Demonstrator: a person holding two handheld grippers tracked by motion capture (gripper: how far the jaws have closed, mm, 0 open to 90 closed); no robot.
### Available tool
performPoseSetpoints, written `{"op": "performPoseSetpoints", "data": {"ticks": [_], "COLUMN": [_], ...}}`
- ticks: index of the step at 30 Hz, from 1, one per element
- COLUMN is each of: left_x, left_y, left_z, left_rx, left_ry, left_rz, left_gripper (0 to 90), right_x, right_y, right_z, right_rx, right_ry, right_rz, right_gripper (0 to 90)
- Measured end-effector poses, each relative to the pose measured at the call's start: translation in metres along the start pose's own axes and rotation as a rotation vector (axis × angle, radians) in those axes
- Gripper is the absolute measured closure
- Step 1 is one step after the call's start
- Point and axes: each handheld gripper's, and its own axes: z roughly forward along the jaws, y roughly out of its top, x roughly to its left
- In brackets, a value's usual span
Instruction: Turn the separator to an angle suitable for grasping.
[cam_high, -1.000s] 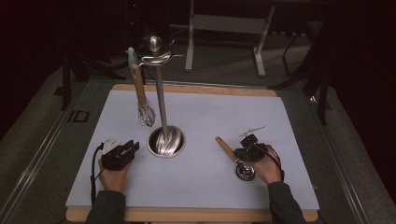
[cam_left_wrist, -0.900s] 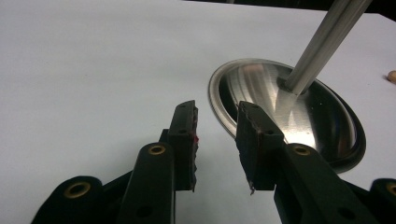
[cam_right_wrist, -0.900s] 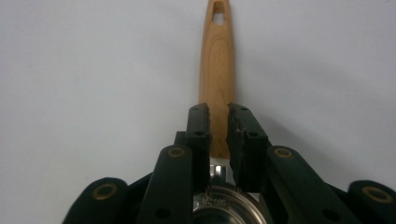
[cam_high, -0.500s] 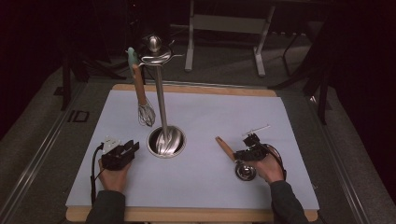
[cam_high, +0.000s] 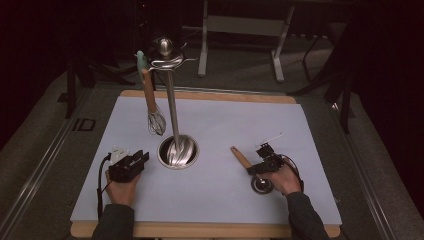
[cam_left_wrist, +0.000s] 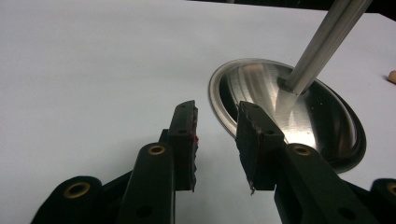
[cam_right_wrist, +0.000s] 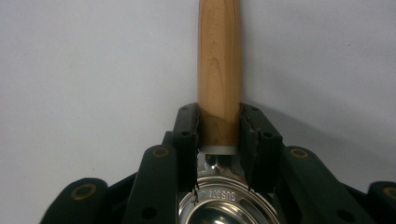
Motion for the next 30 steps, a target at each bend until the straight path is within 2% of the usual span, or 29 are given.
{"op": "performPoseSetpoints", "data": {"ticks": [6,12,18,24,30], "left_x": [0.0,0.0,0.0,0.0,0.0], "left_y": [0.0,0.0,0.0,0.0,0.0], "left_z": [0.0,0.0,0.0,0.0,0.0], "left_rx": [0.0,0.0,0.0,-0.001,0.0], "left_ry": [0.0,0.0,-0.001,-0.002,-0.002], "left_rz": [0.0,0.0,0.001,-0.002,0.0], "left_gripper": [68.5,68.5,68.5,68.4,68.5], "right_x": [0.012,0.016,0.015,0.014,0.015], "right_y": [0.006,0.008,0.007,0.006,0.006], "right_z": [0.002,0.003,0.0,0.001,-0.002], "right_rx": [0.038,0.057,0.031,0.003,-0.037], "right_ry": [-0.069,-0.09,-0.062,-0.063,-0.041], "right_rz": [-0.026,-0.039,-0.027,-0.026,-0.019], "right_gripper": [70.1,70.2,71.1,71.1,71.1]}}
